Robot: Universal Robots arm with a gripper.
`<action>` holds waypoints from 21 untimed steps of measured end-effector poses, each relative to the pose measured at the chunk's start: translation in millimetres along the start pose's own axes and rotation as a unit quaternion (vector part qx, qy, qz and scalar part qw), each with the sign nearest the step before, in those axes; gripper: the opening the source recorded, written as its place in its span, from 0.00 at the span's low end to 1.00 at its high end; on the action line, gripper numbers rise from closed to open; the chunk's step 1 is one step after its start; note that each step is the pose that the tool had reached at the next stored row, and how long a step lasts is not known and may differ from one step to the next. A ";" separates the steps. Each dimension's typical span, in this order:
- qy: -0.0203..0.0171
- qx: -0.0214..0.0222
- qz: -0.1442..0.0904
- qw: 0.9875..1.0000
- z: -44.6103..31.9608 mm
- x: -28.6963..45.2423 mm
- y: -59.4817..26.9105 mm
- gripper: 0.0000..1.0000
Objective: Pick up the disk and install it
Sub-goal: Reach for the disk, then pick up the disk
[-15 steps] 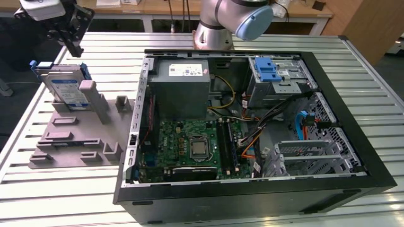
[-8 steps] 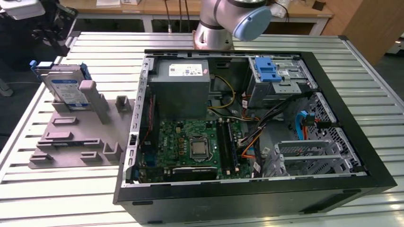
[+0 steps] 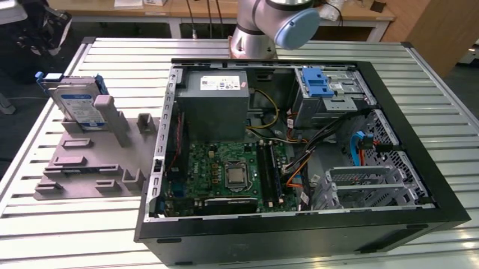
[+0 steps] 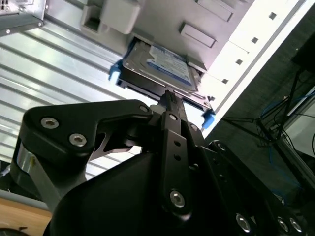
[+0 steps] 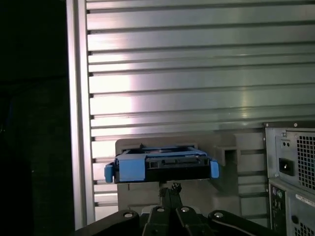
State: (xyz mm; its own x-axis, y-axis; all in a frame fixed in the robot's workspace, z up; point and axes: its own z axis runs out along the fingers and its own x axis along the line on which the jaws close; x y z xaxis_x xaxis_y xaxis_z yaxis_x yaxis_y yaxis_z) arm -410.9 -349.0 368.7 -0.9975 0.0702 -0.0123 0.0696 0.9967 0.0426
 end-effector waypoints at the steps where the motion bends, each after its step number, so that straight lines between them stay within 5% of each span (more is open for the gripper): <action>1: 0.000 0.000 0.000 1.000 0.2 2.6 0.9 0.11; 9: 0.001 0.000 0.000 1.000 0.8 16.6 2.7 0.11; 21: 0.001 0.000 -0.001 1.000 0.8 17.9 2.6 0.11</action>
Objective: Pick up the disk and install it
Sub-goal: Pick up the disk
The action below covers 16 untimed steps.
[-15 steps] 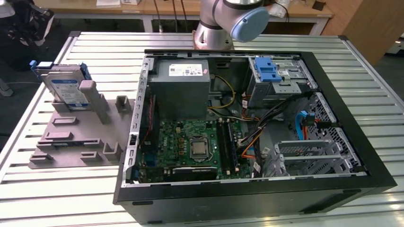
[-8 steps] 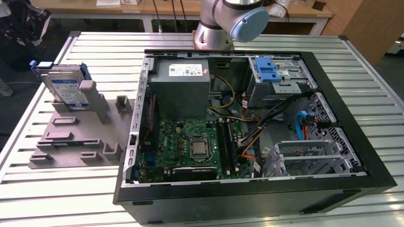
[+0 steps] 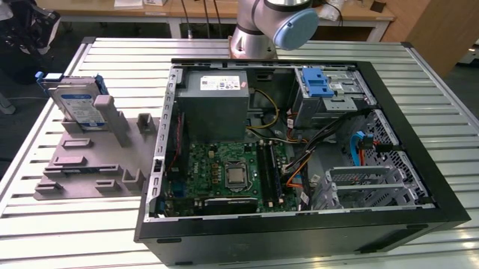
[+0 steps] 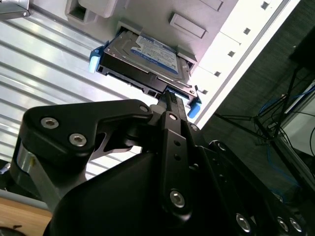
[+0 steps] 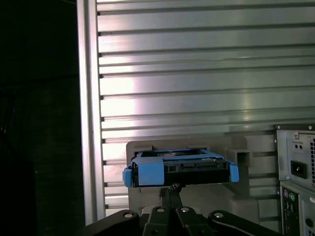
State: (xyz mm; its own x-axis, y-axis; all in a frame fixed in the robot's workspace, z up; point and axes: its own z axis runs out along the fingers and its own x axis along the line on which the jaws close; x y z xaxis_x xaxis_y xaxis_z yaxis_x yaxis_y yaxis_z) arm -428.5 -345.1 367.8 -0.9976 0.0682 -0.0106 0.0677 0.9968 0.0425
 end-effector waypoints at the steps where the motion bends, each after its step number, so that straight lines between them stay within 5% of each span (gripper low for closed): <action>1: 0.000 0.000 -0.001 1.000 0.0 0.0 0.0 0.11; 16: 0.001 0.000 -0.022 1.000 0.0 0.0 0.0 0.11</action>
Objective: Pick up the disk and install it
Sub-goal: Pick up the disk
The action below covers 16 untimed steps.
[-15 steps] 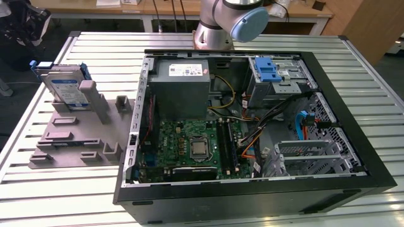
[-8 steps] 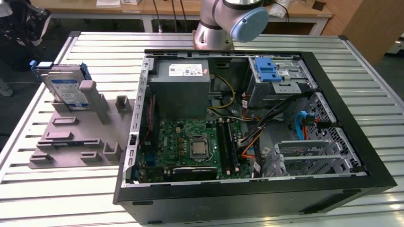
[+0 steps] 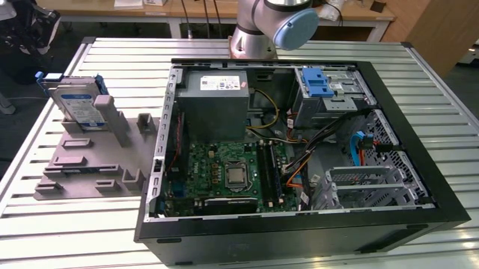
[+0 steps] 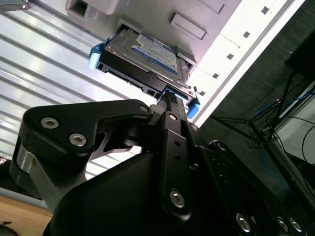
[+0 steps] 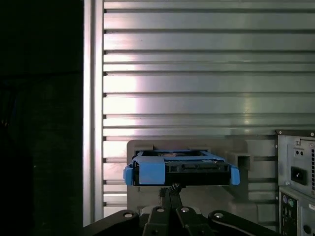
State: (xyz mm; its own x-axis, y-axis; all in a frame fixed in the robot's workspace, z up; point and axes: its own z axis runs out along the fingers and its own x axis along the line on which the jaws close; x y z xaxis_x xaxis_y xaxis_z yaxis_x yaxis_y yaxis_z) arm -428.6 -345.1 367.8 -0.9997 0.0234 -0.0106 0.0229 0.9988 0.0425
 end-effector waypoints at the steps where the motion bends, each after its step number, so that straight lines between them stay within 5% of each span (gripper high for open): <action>1: 0.000 0.000 -0.001 1.000 0.0 0.0 0.0 0.11; 16: 0.001 0.000 -0.015 1.000 0.0 0.0 0.0 0.11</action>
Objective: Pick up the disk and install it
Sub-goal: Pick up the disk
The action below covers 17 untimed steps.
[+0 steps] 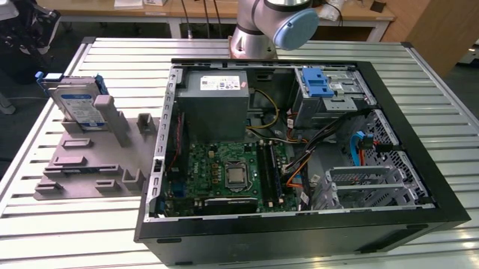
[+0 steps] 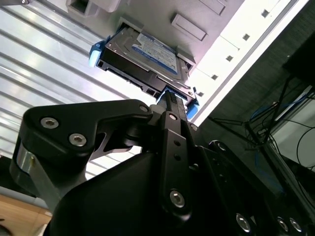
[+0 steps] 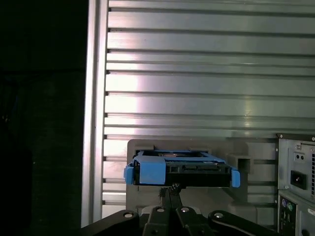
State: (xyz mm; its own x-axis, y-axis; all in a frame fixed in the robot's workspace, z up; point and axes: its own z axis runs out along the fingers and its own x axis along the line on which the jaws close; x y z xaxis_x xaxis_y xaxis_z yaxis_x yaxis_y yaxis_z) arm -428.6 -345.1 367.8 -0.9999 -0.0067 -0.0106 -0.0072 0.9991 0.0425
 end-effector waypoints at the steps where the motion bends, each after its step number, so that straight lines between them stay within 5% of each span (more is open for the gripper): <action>1: 0.000 0.000 -0.001 1.000 0.0 0.0 0.0 0.11; 17: 0.001 0.000 -0.015 1.000 0.0 0.0 0.0 0.11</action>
State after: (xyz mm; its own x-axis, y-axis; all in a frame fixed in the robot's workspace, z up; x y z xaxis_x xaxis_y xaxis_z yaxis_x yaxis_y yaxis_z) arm -428.5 -345.1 367.8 -0.9993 -0.0358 -0.0106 -0.0362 0.9984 0.0425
